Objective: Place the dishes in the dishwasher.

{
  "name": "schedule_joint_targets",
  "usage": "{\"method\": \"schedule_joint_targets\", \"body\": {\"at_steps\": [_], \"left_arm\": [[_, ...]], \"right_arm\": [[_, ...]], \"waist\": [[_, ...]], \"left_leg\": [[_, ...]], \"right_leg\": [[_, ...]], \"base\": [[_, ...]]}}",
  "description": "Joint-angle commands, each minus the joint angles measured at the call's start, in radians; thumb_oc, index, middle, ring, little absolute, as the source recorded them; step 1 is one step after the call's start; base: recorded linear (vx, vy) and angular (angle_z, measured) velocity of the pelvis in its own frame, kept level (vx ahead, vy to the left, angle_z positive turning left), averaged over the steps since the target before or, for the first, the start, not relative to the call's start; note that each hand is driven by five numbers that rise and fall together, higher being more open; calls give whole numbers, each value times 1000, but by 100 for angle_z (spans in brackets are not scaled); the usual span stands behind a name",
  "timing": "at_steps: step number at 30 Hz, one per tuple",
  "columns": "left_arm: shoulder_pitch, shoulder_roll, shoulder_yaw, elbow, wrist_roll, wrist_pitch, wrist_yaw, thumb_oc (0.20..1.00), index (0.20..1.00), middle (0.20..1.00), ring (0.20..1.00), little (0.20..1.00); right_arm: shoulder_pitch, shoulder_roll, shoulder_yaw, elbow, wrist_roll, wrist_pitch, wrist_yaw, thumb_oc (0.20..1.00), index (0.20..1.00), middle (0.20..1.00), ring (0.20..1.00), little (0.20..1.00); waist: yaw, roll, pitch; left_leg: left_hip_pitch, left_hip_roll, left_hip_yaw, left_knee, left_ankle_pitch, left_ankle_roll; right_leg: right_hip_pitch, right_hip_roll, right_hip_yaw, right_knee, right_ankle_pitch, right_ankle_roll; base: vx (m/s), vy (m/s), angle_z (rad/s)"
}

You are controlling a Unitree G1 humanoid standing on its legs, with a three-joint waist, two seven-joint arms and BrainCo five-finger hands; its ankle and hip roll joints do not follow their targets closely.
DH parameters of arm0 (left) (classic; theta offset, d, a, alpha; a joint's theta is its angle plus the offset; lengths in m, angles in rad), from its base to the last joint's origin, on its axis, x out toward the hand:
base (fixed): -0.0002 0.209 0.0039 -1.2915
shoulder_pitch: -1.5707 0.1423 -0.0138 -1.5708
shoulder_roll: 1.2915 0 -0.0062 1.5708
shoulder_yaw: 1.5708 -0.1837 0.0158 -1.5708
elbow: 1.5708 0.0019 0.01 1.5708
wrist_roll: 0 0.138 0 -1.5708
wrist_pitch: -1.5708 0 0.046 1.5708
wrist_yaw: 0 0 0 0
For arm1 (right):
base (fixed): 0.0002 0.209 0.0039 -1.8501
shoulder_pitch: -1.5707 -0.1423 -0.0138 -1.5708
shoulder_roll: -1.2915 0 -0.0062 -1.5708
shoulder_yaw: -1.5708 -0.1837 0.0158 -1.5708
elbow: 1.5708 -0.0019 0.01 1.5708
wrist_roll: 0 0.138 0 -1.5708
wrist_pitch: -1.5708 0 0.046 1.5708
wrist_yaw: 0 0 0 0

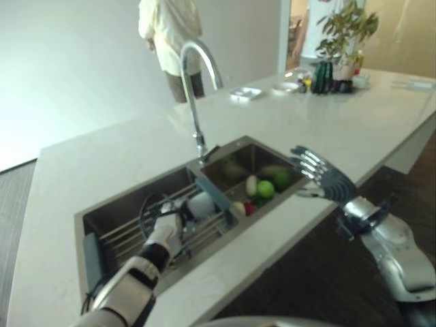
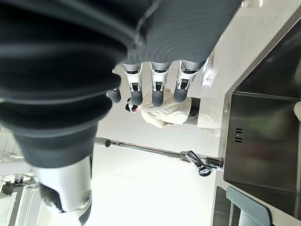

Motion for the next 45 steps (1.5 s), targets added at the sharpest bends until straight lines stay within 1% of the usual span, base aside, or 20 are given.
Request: {"method": "schedule_joint_targets", "body": {"at_steps": [1, 5, 9, 14, 21, 22, 23, 25, 27, 30, 32, 35, 36, 37, 38, 39, 41, 42, 43, 45], "left_arm": [[27, -7, -52, 135, -14, -50, 15, 200, 200, 200, 200, 200], [30, 24, -37, 110, -24, -93, 64, 200, 200, 200, 200, 200], [57, 129, 4, -38, -29, -128, 106, 200, 200, 200, 200, 200], [90, 226, 45, -210, -31, -131, 129, 200, 200, 200, 200, 200], [145, 350, 138, -437, -45, -154, 212, 200, 200, 200, 200, 200], [154, 355, 152, -448, -52, -166, 226, 200, 200, 200, 200, 200], [180, 375, 204, -507, -101, -213, 273, 200, 200, 200, 200, 200], [198, 387, 250, -561, -164, -262, 317, 200, 200, 200, 200, 200], [214, 386, 317, -638, -235, -332, 373, 200, 200, 200, 200, 200], [222, 380, 379, -719, -276, -383, 400, 200, 200, 200, 200, 200], [230, 367, 427, -798, -351, -432, 411, 200, 200, 200, 200, 200], [273, 305, 515, -946, -616, -546, 364, 200, 200, 200, 200, 200], [281, 293, 525, -959, -645, -565, 352, 200, 200, 200, 200, 200], [289, 273, 538, -986, -666, -589, 342, 200, 200, 200, 200, 200], [300, 257, 552, -1022, -740, -626, 319, 200, 200, 200, 200, 200], [319, 219, 574, -1084, -866, -651, 290, 200, 200, 200, 200, 200], [338, 179, 589, -1126, -989, -706, 243, 200, 200, 200, 200, 200], [356, 156, 596, -1162, -1064, -759, 185, 200, 200, 200, 200, 200], [365, 152, 598, -1176, -1083, -772, 173, 200, 200, 200, 200, 200], [391, 138, 606, -1225, -1184, -787, 127, 200, 200, 200, 200, 200]], "right_arm": [[-68, -12, -14, -74, 4, -62, -7, 1000, 1000, 1000, 1000, 1000], [-63, -13, -14, -60, 3, -77, -16, 1000, 1000, 1000, 1000, 1000], [-45, -22, -17, -43, 1, -101, -52, 1000, 1000, 1000, 1000, 1000], [-27, -25, -26, -41, 0, -112, -80, 1000, 1000, 1000, 1000, 1000], [-6, -30, -48, -36, 0, -126, -96, 1000, 1000, 1000, 1000, 1000], [-5, -27, -47, -34, -4, -129, -99, 1000, 1000, 1000, 1000, 1000], [0, -27, -55, -36, -7, -129, -107, 1000, 1000, 1000, 1000, 1000], [2, -27, -56, -33, -8, -133, -114, 1000, 1000, 1000, 1000, 1000], [6, -22, -56, -32, -15, -136, -122, 1000, 1000, 1000, 1000, 1000], [5, -16, -59, -36, -16, -133, -128, 1000, 1000, 1000, 1000, 1000], [4, -13, -64, -42, -17, -125, -137, 1000, 1000, 1000, 1000, 1000], [16, 11, -75, -60, -28, -124, -149, 1000, 1000, 1000, 1000, 1000], [18, 13, -74, -62, -29, -124, -151, 1000, 1000, 1000, 1000, 1000], [20, 20, -78, -65, -32, -126, -152, 1000, 1000, 1000, 1000, 1000], [24, 27, -77, -71, -37, -127, -157, 1000, 1000, 1000, 1000, 1000], [35, 34, -81, -83, -40, -135, -161, 1000, 1000, 1000, 1000, 1000], [41, 43, -85, -95, -40, -149, -178, 1000, 1000, 1000, 1000, 1000], [43, 46, -90, -100, -41, -166, -187, 1000, 1000, 1000, 1000, 1000], [44, 46, -92, -104, -41, -171, -192, 1000, 1000, 1000, 1000, 1000], [54, 43, -102, -128, -31, -192, -215, 1000, 1000, 1000, 1000, 1000]], "waist": [[-44, -20, 87], [-35, -18, 88], [-4, -15, 96], [25, -15, 102], [66, -18, 108], [70, -19, 108], [83, -21, 109], [91, -24, 110], [99, -28, 110], [107, -32, 108], [114, -35, 107], [132, -38, 105], [132, -38, 102], [137, -40, 104], [139, -39, 101], [146, -40, 102], [154, -41, 101], [160, -41, 104], [162, -40, 103], [171, -39, 108]], "left_leg": [[30, 30, -59, 9, -53, 18], [31, 27, -62, 9, -54, 18], [32, 24, -80, 9, -53, 17], [28, 19, -103, 9, -52, 16], [19, 15, -135, 9, -52, 12], [18, 15, -137, 9, -51, 12], [15, 15, -146, 9, -49, 10], [13, 14, -151, 9, -48, 9], [11, 11, -159, 9, -48, 10], [7, 8, -169, 9, -48, 9], [4, 4, -180, 9, -49, 10], [-11, 6, -195, 9, -34, 8], [-7, 7, -197, 9, -46, 7], [-14, 9, -198, 9, -33, 7], [-13, 11, -204, 9, -41, 5], [-23, 16, -208, 9, -27, 3], [-23, 21, -216, 9, -33, -1], [-33, 30, -220, 9, -16, -5], [-30, 35, -222, 9, -24, -8], [-42, 52, -226, 9, 0, -17]], "right_leg": [[93, 20, -26, 7, -78, 26], [96, 18, -30, 7, -77, 26], [104, 16, -49, 7, -74, 25], [110, 13, -66, 7, -73, 25], [116, 7, -90, 7, -75, 24], [116, 7, -92, 7, -75, 24], [118, 5, -97, 7, -75, 23], [120, 3, -102, 7, -75, 22], [121, 2, -108, 7, -77, 20], [123, 1, -108, 7, -78, 19], [124, 2, -109, 7, -81, 16], [119, 4, -116, 7, -76, 8], [124, 3, -118, 7, -87, 10], [119, 5, -119, 7, -79, 5], [122, 6, -122, 7, -89, 5], [118, 9, -128, 7, -84, -2], [123, 14, -135, 7, -97, -6], [118, 20, -141, 7, -91, -14], [122, 22, -143, 7, -102, -14], [117, 32, -153, 7, -97, -25]], "base": [[-39, -12, -1], [-28, -6, 1], [-46, -4, 8], [-22, -1, 17], [-20, 1, 11], [-22, 5, 13], [-18, 9, 12], [-18, 5, 12], [-17, -5, 10], [-6, -15, 5], [-8, -22, 7], [-23, -50, 5], [-41, -53, 5], [28, -54, 14], [-48, -113, 16], [-12, -120, 18], [-23, -178, 21], [8, -191, 29], [-72, -211, 27], [-57, -181, 23]]}}
